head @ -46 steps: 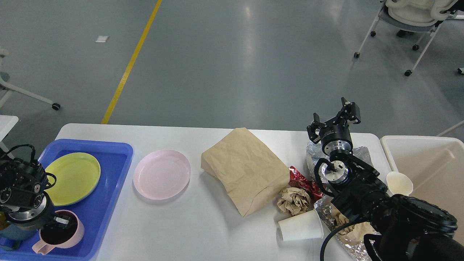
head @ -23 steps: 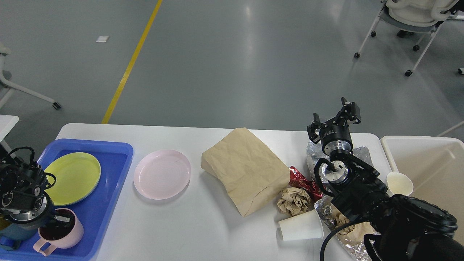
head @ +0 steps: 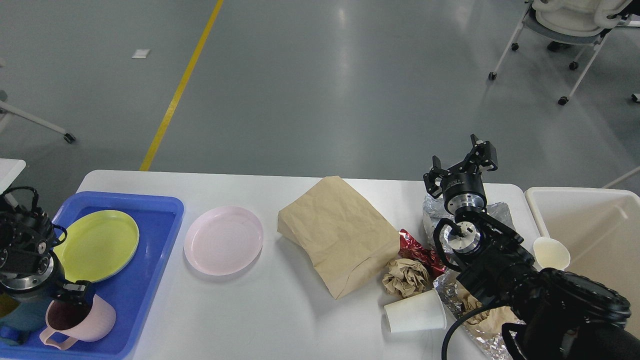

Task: Tidy desktop
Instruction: 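Move the left gripper to the pink plate rim and grasp it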

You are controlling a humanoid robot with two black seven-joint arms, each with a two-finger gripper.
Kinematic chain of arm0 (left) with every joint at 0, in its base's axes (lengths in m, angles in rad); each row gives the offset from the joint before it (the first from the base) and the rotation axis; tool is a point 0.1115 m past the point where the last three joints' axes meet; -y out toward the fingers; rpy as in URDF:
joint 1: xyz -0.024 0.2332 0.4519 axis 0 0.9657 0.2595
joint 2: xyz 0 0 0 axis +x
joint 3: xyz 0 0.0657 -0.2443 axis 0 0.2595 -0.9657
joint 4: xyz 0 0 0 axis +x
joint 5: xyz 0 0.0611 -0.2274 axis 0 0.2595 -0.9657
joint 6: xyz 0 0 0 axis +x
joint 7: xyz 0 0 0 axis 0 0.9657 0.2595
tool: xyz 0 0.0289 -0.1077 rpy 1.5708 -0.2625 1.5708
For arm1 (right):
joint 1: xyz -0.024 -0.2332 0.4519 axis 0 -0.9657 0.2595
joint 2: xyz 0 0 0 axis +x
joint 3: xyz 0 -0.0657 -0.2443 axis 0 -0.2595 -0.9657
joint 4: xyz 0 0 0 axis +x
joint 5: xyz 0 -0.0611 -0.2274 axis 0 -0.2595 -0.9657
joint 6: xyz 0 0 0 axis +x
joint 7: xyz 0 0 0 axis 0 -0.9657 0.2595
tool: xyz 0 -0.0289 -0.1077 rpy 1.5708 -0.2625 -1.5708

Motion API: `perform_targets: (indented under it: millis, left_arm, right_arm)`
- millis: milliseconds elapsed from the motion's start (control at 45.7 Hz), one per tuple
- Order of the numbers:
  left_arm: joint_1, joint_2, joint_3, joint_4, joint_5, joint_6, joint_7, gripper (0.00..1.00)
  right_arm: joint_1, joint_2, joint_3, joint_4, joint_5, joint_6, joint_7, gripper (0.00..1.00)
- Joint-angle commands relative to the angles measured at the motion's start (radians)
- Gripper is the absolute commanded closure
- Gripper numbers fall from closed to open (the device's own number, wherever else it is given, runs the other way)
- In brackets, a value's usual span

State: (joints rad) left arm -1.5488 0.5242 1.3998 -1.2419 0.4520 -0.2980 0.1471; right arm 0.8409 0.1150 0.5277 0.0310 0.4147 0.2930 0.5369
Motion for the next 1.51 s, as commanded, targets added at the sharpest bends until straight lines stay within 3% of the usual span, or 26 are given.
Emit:
perform_targets:
  millis: [0,88,219,284,328,481,613,853,1007,1160,1357,1488]
  left_arm:
    - [-0.086,0.013,0.002,0.005,0.0,-0.121,-0.02,0.05]
    - [-0.161,0.026,-0.007,0.007,-0.001,-0.251,-0.082,0.06]
    - [-0.292,0.028,-0.064,0.065,-0.067,-0.498,-0.243,0.06]
    - [-0.318,0.026,-0.103,0.12,-0.183,-0.608,-0.284,0.06]
    - [-0.323,0.026,-0.122,0.159,-0.268,-0.662,-0.284,0.06]
    - [-0.329,0.019,-0.176,0.268,-0.483,-0.662,-0.27,0.08]
    - [-0.301,-0.024,-0.185,0.297,-0.527,-0.659,-0.186,0.11]
    - [-0.14,-0.147,-0.2,0.28,-0.627,-0.336,-0.046,0.13]
    - [-0.071,-0.199,-0.234,0.208,-0.791,-0.147,0.046,0.13]
    - [-0.016,-0.233,-0.274,0.111,-0.854,0.049,0.049,0.12]
    - [0.105,-0.27,-0.337,0.104,-0.935,0.287,0.049,0.11]
    - [0.128,-0.273,-0.39,0.107,-0.998,0.381,0.048,0.1]
  right_arm:
    - [0.0,0.0,0.0,0.0,-0.001,0.0,0.0,0.0]
    - [0.001,0.0,0.002,0.0,-0.001,0.0,0.0,0.0]
    - [0.001,0.0,0.0,0.0,-0.001,0.0,0.0,0.0]
    - [0.001,0.0,0.0,0.0,-0.001,0.0,0.0,0.0]
    - [0.0,0.0,0.0,0.0,-0.001,0.0,0.0,0.0]
    - [0.001,0.0,0.0,0.001,0.001,0.0,0.0,0.0]
    - [0.001,0.0,0.002,0.001,-0.001,0.0,0.0,0.0]
    - [0.001,0.0,0.0,0.001,-0.001,0.0,0.0,0.0]
    - [0.001,0.0,0.002,0.001,-0.001,0.0,0.0,0.0]
    - [0.001,0.0,0.002,0.001,-0.001,0.0,0.0,0.0]
    - [0.001,0.0,0.002,0.001,-0.001,0.0,0.0,0.0]
    - [0.001,0.0,0.002,0.001,-0.001,0.0,0.0,0.0]
